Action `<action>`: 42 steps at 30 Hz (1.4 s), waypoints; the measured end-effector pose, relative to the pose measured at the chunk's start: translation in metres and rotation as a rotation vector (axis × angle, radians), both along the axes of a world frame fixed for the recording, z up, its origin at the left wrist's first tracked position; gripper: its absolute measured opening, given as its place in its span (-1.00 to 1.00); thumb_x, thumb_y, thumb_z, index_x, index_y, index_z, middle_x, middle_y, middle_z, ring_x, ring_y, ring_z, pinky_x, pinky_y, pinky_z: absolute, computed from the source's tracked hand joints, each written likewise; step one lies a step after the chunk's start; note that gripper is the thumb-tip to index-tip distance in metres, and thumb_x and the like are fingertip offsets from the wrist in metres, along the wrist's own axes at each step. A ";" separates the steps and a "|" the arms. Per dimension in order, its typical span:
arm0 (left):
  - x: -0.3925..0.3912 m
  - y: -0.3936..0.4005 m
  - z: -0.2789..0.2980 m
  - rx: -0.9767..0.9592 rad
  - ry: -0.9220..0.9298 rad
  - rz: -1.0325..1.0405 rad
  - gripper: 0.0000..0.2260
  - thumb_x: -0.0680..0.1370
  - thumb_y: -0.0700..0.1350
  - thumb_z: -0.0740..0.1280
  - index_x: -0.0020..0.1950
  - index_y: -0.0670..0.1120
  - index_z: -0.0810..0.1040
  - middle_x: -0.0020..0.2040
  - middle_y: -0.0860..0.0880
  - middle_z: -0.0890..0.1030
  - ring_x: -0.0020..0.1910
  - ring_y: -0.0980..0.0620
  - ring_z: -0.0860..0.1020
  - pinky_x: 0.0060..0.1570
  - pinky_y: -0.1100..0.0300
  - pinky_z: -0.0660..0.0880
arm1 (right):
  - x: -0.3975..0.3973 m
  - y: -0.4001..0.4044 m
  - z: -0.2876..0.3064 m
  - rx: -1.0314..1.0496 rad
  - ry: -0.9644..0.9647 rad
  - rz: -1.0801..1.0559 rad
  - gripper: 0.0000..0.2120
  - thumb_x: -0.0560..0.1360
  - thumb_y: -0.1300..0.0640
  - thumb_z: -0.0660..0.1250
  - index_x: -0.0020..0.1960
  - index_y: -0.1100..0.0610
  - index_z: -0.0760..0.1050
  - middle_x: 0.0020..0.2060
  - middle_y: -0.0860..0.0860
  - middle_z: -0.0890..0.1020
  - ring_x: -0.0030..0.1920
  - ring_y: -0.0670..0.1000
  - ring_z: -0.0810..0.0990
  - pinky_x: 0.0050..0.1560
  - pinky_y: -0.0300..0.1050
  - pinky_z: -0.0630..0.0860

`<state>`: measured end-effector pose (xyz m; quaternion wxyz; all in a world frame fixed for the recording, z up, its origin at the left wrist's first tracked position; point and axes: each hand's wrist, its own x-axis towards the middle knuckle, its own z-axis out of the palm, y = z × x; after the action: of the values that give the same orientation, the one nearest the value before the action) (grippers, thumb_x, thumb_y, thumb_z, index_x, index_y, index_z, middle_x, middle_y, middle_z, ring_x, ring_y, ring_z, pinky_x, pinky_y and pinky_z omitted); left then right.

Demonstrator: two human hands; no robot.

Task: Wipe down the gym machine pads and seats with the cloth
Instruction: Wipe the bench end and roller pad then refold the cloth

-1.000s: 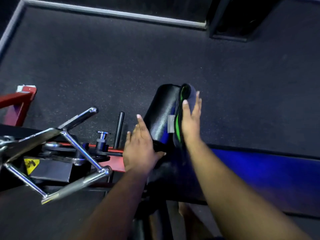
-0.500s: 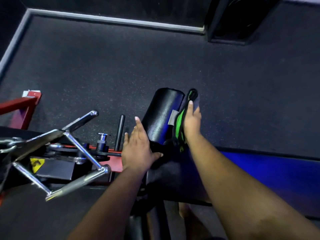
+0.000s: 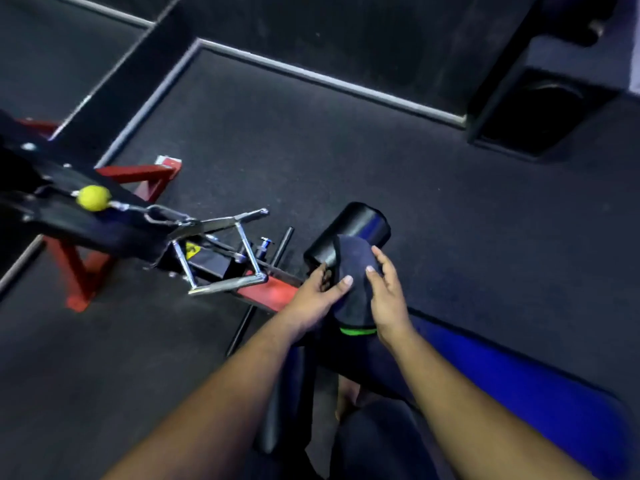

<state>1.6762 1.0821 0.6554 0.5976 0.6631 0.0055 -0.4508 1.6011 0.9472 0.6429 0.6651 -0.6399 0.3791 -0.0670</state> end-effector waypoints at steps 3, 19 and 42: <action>-0.018 0.007 0.028 -0.078 -0.012 0.096 -0.59 0.56 -0.16 0.48 0.37 -0.16 0.50 0.22 -0.11 0.68 0.20 -0.05 0.65 0.20 0.11 0.59 | -0.009 0.002 0.032 0.060 -0.087 0.073 -0.60 0.65 0.33 0.21 0.46 0.10 0.42 0.35 -0.08 0.54 0.36 -0.12 0.51 0.41 -0.19 0.41; -0.090 0.141 0.126 -0.086 -0.356 0.544 -0.51 0.31 0.01 0.41 0.23 -0.04 0.55 0.18 -0.03 0.68 0.19 0.04 0.61 0.26 0.10 0.50 | -0.038 0.101 0.131 0.325 -0.029 0.545 -0.66 0.61 -0.08 0.32 0.35 0.00 0.51 0.19 -0.03 0.70 0.14 0.00 0.64 0.13 0.01 0.48; -0.360 0.238 0.175 0.470 -0.544 1.458 -0.84 0.53 -0.05 0.51 0.06 0.09 0.59 -0.02 0.10 0.73 0.06 0.08 0.68 0.11 0.09 0.60 | -0.117 0.237 0.178 0.138 -0.334 1.399 -0.72 0.43 0.02 0.55 0.10 0.02 0.58 0.02 0.02 0.74 0.10 0.08 0.71 0.20 0.18 0.61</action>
<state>1.3167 1.3197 0.8300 0.5666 0.6872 0.3850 0.2418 1.4841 1.1843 0.8207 0.6401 -0.6706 -0.2226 0.3016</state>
